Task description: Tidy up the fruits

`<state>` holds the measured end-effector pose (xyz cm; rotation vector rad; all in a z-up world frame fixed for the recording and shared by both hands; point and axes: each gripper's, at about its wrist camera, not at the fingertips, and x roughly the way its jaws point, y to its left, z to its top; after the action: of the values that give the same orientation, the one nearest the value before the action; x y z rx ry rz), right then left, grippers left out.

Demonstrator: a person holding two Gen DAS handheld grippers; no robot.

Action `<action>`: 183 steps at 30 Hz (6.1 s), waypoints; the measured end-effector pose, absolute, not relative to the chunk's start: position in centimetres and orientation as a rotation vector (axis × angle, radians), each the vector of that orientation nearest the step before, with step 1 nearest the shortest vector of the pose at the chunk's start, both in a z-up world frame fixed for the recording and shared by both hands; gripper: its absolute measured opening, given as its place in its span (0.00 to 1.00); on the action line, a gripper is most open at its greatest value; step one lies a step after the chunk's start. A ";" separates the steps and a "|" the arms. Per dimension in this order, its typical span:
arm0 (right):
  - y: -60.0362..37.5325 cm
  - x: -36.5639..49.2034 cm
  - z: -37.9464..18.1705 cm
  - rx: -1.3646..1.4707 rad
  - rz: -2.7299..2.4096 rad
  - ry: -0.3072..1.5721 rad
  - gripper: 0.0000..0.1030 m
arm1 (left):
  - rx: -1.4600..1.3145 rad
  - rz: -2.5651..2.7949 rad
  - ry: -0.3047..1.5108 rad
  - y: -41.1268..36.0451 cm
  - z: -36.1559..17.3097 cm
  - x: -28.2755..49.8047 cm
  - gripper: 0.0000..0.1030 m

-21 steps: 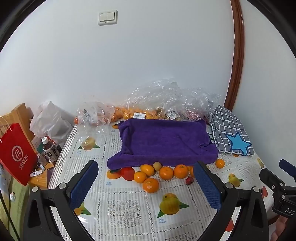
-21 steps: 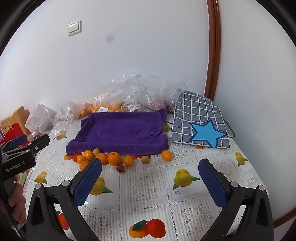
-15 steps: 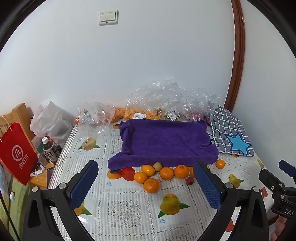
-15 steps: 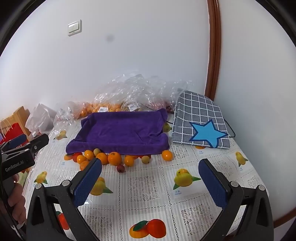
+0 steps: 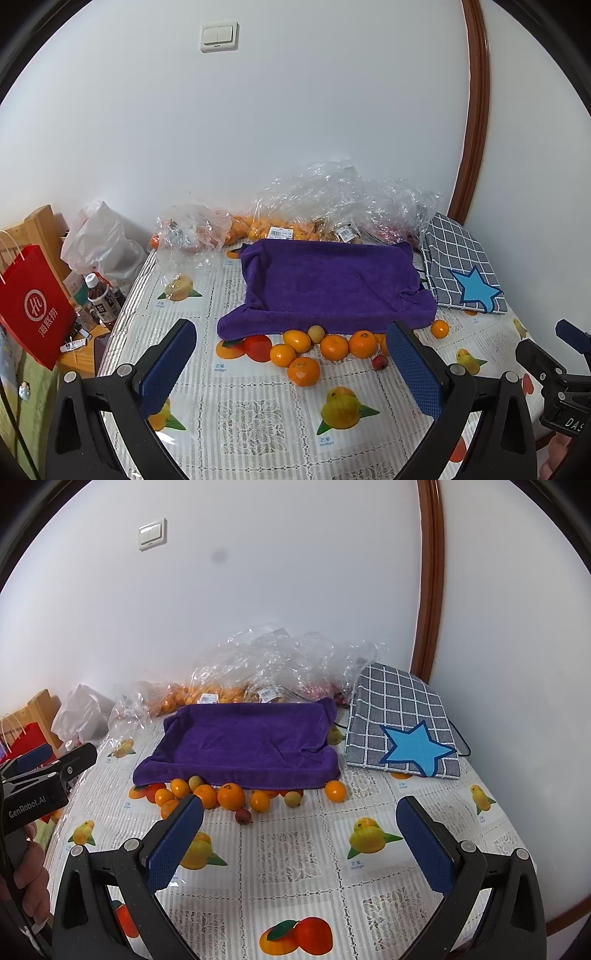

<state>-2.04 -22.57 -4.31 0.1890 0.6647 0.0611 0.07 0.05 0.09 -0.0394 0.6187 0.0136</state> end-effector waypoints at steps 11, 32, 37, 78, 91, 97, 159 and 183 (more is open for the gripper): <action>-22.5 -2.1 -4.3 0.189 0.061 0.663 1.00 | -0.039 0.014 0.618 0.0 0.1 0.1 1.00; -22.2 -2.1 -4.1 0.182 0.064 0.657 1.00 | -0.057 0.007 0.620 0.1 0.1 0.1 1.00; -22.1 -2.1 -4.0 0.180 0.069 0.647 1.00 | -0.113 -0.009 0.625 0.1 1.3 0.3 1.00; -20.2 11.6 -20.5 0.262 0.202 0.886 0.48 | -0.029 0.018 0.979 8.1 -13.9 7.1 0.69; -20.1 14.0 -21.6 0.281 0.234 0.885 0.25 | -0.078 -0.035 0.909 7.4 -14.4 8.4 0.68; -20.9 12.5 -21.2 0.282 0.249 0.842 0.25 | -0.078 -0.066 0.882 6.4 -14.4 8.5 0.68; -23.6 8.5 -19.1 0.344 0.298 0.772 0.25 | -0.265 -0.173 0.644 4.9 -13.8 6.7 0.39; -23.0 20.3 -9.3 0.365 0.313 0.533 0.25 | -0.232 -0.036 0.529 5.3 -5.4 19.4 0.39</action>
<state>20.27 -22.98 -9.35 0.3652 0.5328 0.3130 19.36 5.27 -5.40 -0.2323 0.5290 -0.0359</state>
